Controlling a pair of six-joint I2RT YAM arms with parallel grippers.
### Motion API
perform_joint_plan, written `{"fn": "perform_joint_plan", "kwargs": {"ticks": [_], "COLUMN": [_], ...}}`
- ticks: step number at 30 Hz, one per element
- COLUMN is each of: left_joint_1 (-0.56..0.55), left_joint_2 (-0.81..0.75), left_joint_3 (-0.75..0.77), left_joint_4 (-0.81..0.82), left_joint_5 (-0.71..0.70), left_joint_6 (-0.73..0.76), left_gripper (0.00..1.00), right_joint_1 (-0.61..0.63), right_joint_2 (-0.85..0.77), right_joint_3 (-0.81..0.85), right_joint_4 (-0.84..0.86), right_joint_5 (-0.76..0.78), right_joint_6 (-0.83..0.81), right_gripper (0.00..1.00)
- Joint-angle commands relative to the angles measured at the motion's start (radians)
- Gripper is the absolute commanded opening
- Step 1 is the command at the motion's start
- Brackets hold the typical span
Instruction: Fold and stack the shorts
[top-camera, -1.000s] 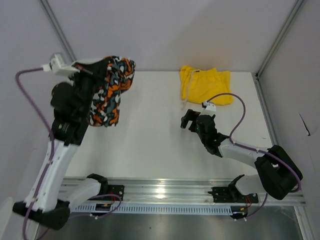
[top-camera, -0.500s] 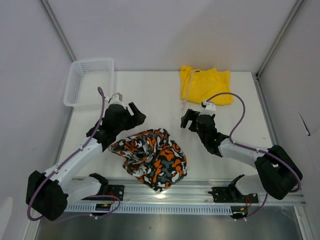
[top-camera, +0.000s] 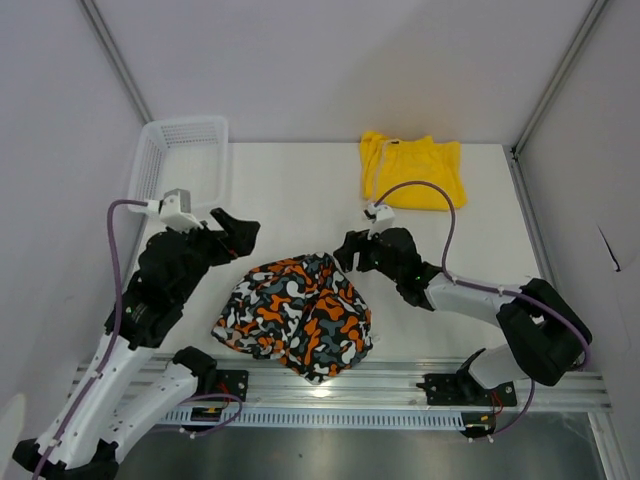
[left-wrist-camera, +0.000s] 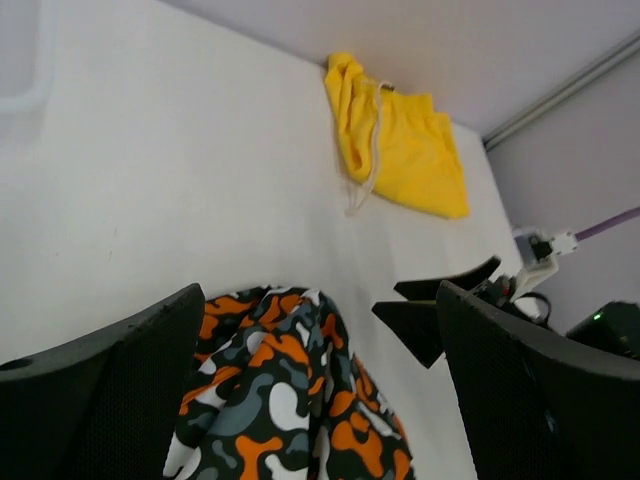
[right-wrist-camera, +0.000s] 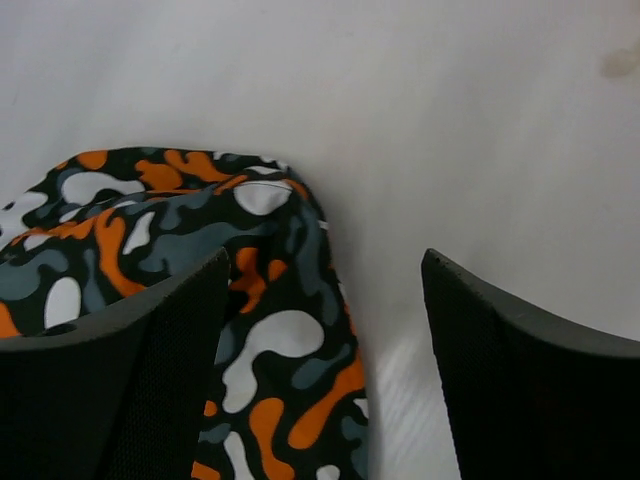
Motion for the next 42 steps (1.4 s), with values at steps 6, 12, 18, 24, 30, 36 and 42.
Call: {"fn": "perform_joint_plan", "kwargs": {"ticks": [6,12,18,24,30,36,42], "left_joint_1": [-0.003,-0.002,-0.002,-0.003,-0.002,-0.002,-0.002], "left_joint_2": [0.115,0.045,0.037,0.031,0.008,0.011,-0.003], "left_joint_3": [-0.002,-0.062,-0.064,-0.048,-0.036,0.005,0.001], "left_joint_4": [-0.224,-0.219,-0.227,-0.250,-0.262,-0.294,-0.291], "left_joint_5": [0.110,0.134,0.142,0.137,0.139,0.140,0.148], "left_joint_6": [0.115,0.100,0.106,0.112,0.117,0.126,0.126], "left_gripper": [0.99,0.99,0.99,0.99,0.99,0.99,0.99], "right_joint_1": [0.135,0.149,0.130,0.135,0.123,0.066,0.080], "right_joint_2": [0.126,0.225,0.263,0.306,0.292,0.165,0.071], "right_joint_3": [0.189,0.322,0.379,0.420,0.541,0.695,0.789], "right_joint_4": [-0.102,-0.279,-0.372,-0.471,-0.578,-0.675,-0.825], "right_joint_5": [-0.066,0.069,0.123,0.111,0.137,0.034,-0.026], "right_joint_6": [-0.180,-0.152,-0.123,-0.134,-0.140,-0.126,-0.094], "right_gripper": [0.66,0.57,0.56,0.24,0.00,0.00,0.22]}}
